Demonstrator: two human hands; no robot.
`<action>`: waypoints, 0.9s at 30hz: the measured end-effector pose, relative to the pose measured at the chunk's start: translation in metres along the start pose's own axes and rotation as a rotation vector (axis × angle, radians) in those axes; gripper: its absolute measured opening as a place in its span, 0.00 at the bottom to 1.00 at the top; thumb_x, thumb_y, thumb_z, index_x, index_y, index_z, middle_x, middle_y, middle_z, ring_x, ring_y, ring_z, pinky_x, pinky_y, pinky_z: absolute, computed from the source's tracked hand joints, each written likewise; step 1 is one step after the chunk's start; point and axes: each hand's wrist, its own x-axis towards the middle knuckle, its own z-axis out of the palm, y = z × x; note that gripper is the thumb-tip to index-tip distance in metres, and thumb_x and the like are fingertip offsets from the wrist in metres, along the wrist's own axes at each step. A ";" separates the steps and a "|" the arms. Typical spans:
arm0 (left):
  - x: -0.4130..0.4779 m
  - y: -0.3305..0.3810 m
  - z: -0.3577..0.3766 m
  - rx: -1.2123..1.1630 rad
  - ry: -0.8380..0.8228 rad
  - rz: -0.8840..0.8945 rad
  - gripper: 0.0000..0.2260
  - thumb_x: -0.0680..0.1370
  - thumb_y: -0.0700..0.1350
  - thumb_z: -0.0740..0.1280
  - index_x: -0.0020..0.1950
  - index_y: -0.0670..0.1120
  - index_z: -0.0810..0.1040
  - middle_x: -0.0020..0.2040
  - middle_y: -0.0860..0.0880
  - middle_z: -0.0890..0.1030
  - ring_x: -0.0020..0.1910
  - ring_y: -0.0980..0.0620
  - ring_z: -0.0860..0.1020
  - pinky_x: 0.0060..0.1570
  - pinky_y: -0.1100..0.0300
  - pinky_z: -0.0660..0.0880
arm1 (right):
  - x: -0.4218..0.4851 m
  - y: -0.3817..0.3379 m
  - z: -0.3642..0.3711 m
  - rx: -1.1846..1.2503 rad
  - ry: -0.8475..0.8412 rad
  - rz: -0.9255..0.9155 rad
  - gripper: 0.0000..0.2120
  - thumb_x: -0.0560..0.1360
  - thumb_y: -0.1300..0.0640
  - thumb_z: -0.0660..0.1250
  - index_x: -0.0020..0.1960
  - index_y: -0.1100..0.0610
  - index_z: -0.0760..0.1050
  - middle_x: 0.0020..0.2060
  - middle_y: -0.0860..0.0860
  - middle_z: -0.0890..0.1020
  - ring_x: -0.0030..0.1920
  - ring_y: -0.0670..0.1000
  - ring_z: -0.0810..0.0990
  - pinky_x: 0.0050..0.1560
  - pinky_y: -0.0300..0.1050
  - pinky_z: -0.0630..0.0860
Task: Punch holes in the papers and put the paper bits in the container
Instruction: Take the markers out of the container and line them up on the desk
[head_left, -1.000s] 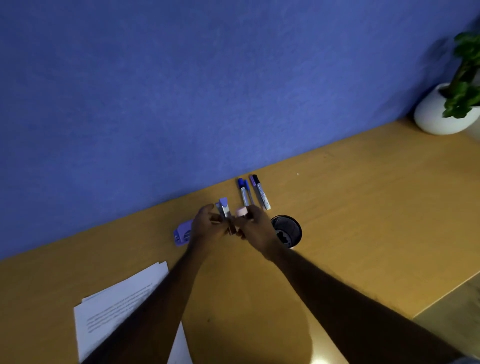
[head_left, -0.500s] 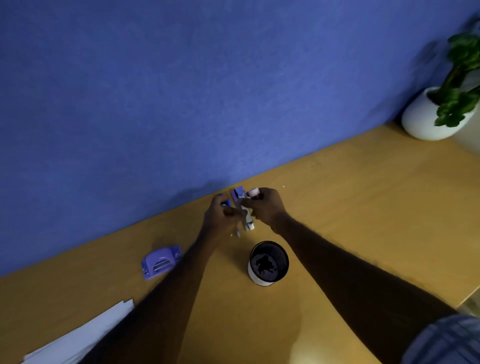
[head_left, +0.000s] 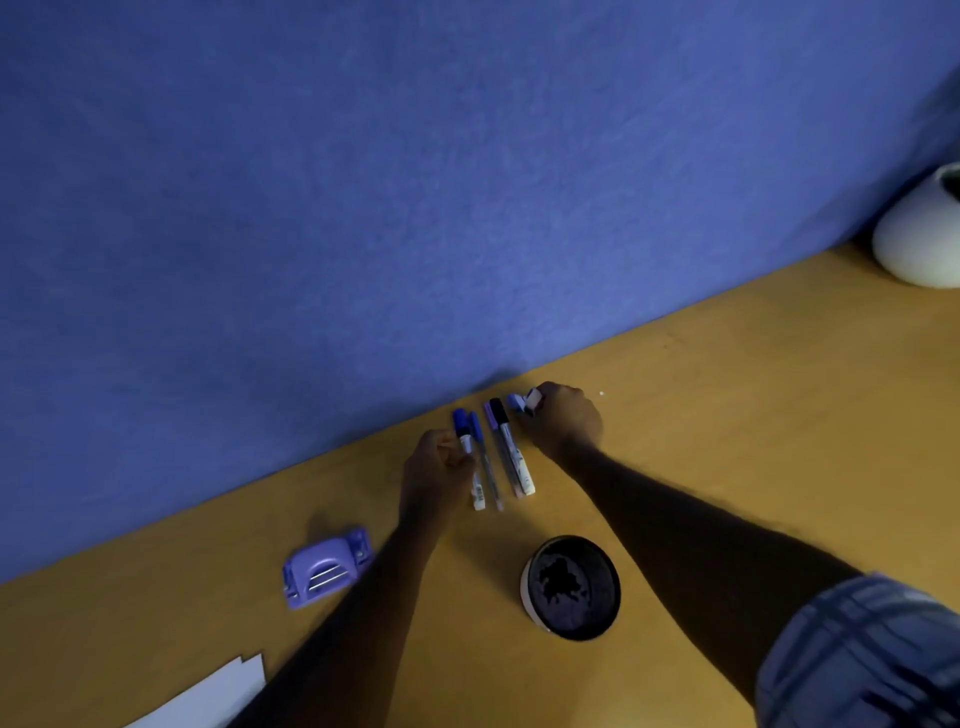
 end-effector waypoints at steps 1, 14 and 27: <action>0.001 -0.001 0.001 0.000 0.010 -0.005 0.12 0.73 0.40 0.72 0.54 0.46 0.77 0.41 0.56 0.79 0.37 0.67 0.75 0.30 0.78 0.70 | 0.002 -0.001 0.002 -0.009 0.012 -0.008 0.16 0.74 0.40 0.65 0.50 0.52 0.78 0.42 0.51 0.82 0.40 0.51 0.80 0.37 0.48 0.79; -0.003 -0.002 0.004 0.021 0.098 -0.028 0.13 0.73 0.40 0.70 0.58 0.44 0.77 0.51 0.46 0.82 0.44 0.53 0.78 0.35 0.64 0.71 | -0.002 0.023 -0.010 0.267 0.024 -0.062 0.25 0.72 0.49 0.72 0.64 0.58 0.71 0.52 0.53 0.80 0.48 0.51 0.80 0.42 0.47 0.80; -0.023 -0.006 0.001 0.104 0.009 -0.063 0.17 0.74 0.41 0.71 0.62 0.42 0.76 0.54 0.45 0.82 0.44 0.56 0.76 0.30 0.72 0.67 | -0.054 0.040 -0.020 0.109 -0.091 -0.284 0.12 0.74 0.47 0.69 0.47 0.56 0.78 0.42 0.51 0.80 0.41 0.51 0.78 0.38 0.46 0.76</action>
